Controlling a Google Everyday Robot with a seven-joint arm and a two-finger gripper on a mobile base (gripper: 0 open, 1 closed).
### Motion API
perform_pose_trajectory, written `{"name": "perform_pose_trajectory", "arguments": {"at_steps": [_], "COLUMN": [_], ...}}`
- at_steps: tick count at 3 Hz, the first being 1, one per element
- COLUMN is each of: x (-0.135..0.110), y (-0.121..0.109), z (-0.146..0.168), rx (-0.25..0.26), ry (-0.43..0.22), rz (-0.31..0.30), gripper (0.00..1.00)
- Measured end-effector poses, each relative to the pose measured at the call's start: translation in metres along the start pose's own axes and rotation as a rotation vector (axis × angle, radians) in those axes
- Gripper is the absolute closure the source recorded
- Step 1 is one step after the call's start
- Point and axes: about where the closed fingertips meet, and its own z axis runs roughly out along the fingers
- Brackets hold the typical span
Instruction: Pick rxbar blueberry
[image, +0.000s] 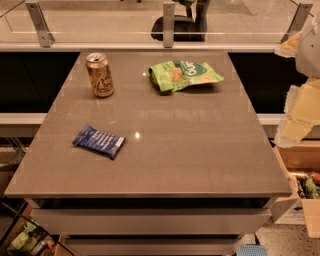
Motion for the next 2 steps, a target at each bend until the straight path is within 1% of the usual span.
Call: {"name": "perform_pose_trajectory", "arguments": {"at_steps": [1, 2], "x": [0.0, -0.0017], "y": [0.0, 0.002], "z": [-0.0001, -0.0038], "rx": [0.0, 0.015], "ry": [0.0, -0.02], "rz": [0.0, 0.01], "gripper": [0.0, 0.0]}}
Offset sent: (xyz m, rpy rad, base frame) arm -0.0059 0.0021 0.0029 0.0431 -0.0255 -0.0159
